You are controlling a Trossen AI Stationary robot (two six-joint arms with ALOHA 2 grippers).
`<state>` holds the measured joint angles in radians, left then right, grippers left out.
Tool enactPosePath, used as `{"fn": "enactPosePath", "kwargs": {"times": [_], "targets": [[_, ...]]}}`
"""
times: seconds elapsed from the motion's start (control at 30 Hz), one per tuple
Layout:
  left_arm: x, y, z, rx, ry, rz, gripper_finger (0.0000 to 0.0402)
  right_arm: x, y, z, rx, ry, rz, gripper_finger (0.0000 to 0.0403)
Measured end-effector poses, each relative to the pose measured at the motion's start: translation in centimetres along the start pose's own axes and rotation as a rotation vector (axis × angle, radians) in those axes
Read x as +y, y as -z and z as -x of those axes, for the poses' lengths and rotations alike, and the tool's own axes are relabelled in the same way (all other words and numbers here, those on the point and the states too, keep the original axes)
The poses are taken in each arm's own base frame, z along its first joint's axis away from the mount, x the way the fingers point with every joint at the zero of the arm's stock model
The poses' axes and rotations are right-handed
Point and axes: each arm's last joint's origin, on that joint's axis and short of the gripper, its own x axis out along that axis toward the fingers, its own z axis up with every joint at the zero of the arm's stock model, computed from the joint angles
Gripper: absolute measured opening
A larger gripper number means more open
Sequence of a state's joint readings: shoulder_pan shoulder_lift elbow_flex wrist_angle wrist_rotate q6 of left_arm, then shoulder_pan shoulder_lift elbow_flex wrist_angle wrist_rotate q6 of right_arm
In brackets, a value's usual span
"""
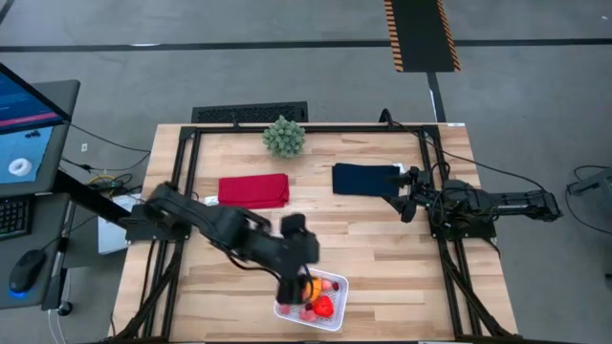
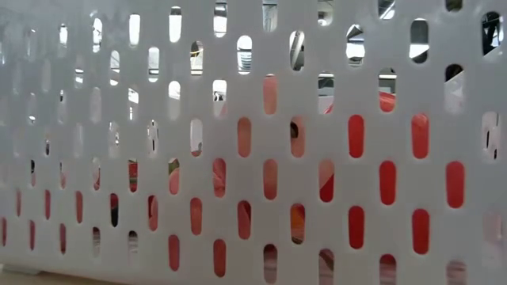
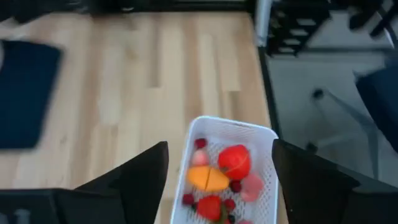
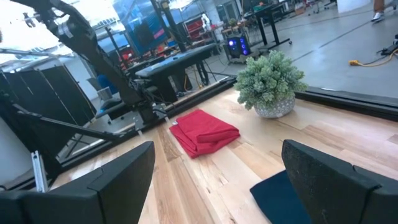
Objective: Pick and placing Produce into tupperware
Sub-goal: Return to home position
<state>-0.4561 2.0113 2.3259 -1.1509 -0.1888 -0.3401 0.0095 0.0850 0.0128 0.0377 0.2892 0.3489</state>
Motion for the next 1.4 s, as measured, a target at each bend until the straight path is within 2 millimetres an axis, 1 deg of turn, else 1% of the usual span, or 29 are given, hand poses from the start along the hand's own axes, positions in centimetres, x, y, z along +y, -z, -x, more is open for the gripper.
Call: {"fn": "enactPosePath", "kwargs": {"times": [0.07, 0.17, 0.27, 0.37, 0.43, 0.53, 0.6, 0.7, 0.77, 0.8, 0.87, 0.97, 1.07, 1.1, 1.13, 1.17, 1.23, 1.27, 1.3, 1.4], "targets": [[0.5, 0.0, 1.9, -0.028, -0.025, 0.060, 0.0276, 0.0, 0.0, 0.0, 0.000, 0.000, 0.000, 0.0374], [0.8, -0.4, 4.7, -0.126, -0.057, 0.003, 0.0269, 0.0, 0.0, 0.0, -0.001, 0.000, 0.000, 0.0374], [1.3, -0.5, 7.4, -0.191, -0.085, 0.013, 0.0264, 0.0, 0.0, 0.0, 0.000, 0.000, 0.000, 0.0374], [1.6, -0.9, 10.9, -0.312, -0.007, 0.046, 0.0261, 0.0, 0.0, 0.0, 0.000, 0.000, 0.000, 0.0374], [1.3, -0.8, 13.3, -0.370, 0.086, 0.010, 0.0260, 0.0, 0.0, 0.0, 0.000, 0.000, 0.000, 0.0374], [1.2, -0.2, 15.9, -0.397, 0.178, -0.042, 0.0257, 0.0, 0.0, 0.0, 0.000, 0.000, 0.000, 0.0374], [1.6, 0.4, 17.5, -0.409, 0.175, -0.041, 0.0256, 0.0, 0.0, 0.0, 0.000, 0.000, 0.000, 0.0374], [2.5, 1.5, 20.6, -0.469, 0.147, -0.036, 0.0251, 0.0, 0.0, 0.0, 0.000, 0.000, 0.000, 0.0374], [3.1, 2.6, 21.9, -0.478, 0.159, -0.048, 0.0238, 0.0, 0.0, 0.0, 0.000, 0.000, 0.000, 0.0374], [3.3, 3.2, 22.1, -0.474, 0.155, -0.052, 0.0226, 0.0, 0.0, 0.0, 0.000, 0.000, 0.000, 0.0374], [3.7, 4.8, 22.0, -0.461, 0.147, -0.061, 0.0192, 0.0, 0.0, 0.0, 0.000, 0.000, 0.000, 0.0374], [4.4, 7.3, 21.9, -0.521, 0.156, -0.061, 0.0121, 0.0, 0.0, 0.0, 0.000, 0.000, 0.000, 0.0374], [5.4, 10.8, 21.7, -0.609, 0.171, -0.013, 0.0040, 0.0, 0.0, 0.0, 0.000, 0.000, 0.000, 0.0374], [5.8, 11.9, 21.5, -0.652, 0.187, 0.012, 0.0021, 0.0, 0.0, 0.0, 0.000, 0.000, 0.000, 0.0374], [6.2, 13.1, 21.3, -0.689, 0.197, 0.019, 0.0012, 0.0, 0.0, 0.0, 0.000, 0.000, 0.000, 0.0374], [6.6, 14.3, 21.0, -0.732, 0.200, -0.013, 0.0010, 0.0, 0.0, 0.0, 0.000, 0.000, 0.000, 0.0374], [7.3, 16.5, 20.2, -0.807, 0.206, -0.155, 0.0006, 0.0, 0.0, 0.0, 0.000, 0.000, 0.000, 0.0374], [7.7, 17.8, 19.7, -0.817, 0.223, -0.201, 0.0004, 0.0, 0.0, 0.0, 0.000, 0.000, 0.000, 0.0374], [8.0, 18.9, 19.2, -0.820, 0.250, -0.211, 0.0002, 0.0, 0.0, 0.0, 0.000, 0.000, 0.000, 0.0374], [9.1, 21.9, 18.1, -0.832, 0.321, -0.127, 0.0002, 0.0, 0.0, 0.0, 0.000, 0.000, 0.000, 0.0374]]}}
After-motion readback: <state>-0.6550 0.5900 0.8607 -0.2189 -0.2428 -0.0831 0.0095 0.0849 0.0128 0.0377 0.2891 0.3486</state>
